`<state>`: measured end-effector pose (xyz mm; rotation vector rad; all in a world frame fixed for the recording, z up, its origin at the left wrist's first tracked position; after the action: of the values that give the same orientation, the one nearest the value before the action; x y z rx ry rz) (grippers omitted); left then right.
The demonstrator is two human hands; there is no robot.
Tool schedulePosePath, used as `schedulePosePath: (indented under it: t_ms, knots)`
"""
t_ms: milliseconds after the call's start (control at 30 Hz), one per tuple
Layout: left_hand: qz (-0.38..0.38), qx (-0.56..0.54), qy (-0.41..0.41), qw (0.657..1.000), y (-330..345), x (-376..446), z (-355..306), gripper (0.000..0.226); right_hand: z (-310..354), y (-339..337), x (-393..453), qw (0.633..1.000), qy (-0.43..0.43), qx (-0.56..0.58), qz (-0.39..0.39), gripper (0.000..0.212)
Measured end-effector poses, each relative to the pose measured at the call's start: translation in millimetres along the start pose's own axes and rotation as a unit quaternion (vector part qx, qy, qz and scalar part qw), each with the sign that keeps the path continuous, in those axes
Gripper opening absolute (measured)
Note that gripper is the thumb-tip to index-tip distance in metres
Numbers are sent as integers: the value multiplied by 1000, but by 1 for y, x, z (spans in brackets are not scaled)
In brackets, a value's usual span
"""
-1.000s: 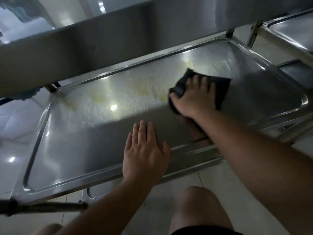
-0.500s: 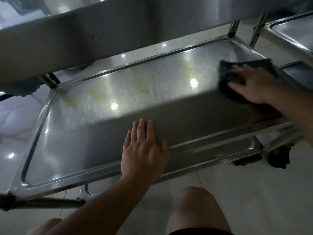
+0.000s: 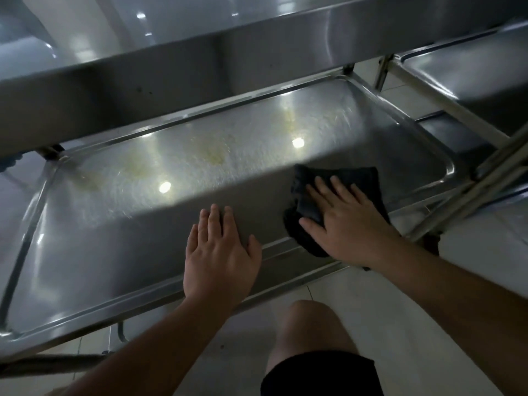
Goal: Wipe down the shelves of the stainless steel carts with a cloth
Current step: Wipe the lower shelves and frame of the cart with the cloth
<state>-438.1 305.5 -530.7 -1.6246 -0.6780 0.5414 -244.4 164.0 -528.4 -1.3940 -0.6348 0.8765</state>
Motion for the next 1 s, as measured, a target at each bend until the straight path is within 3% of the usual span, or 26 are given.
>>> schedulePosePath:
  t_ms: [67, 133, 367, 500, 600, 833, 1000]
  knots:
    - [-2, -1, 1, 1000, 0, -1, 0, 81, -6, -4, 2, 996, -91, 0, 21, 87]
    - [1, 2, 2, 1000, 1, -1, 0, 82, -34, -12, 20, 994, -107, 6, 27, 86]
    - [-22, -1, -3, 1000, 5, 1, 2, 83, -147, -42, 100, 992, 122, 22, -29, 74]
    - [-19, -11, -5, 1000, 6, 3, 5, 83, -164, -40, 93, 958, 281, 49, -33, 86]
    - [-15, -16, -8, 1000, 5, 3, 5, 83, -160, -32, 64, 936, 345, 70, -27, 87]
    - [6, -25, -7, 1000, 5, 3, 2, 84, -132, -11, -5, 940, 339, 32, -30, 94]
    - [67, -64, -22, 995, 11, 10, 5, 82, -76, -1, -25, 973, 229, 28, -25, 95]
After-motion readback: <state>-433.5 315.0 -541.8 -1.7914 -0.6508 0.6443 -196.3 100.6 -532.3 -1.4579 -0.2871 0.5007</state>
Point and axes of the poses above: each hand's wrist, its own x-axis towards the middle knuckle, its own y-axis out of the palm, z = x × y, the point moved 6 cm from there along x, towards the middle knuckle, and after that the axes turned 1 degree about -x, right-handed, at the moved point
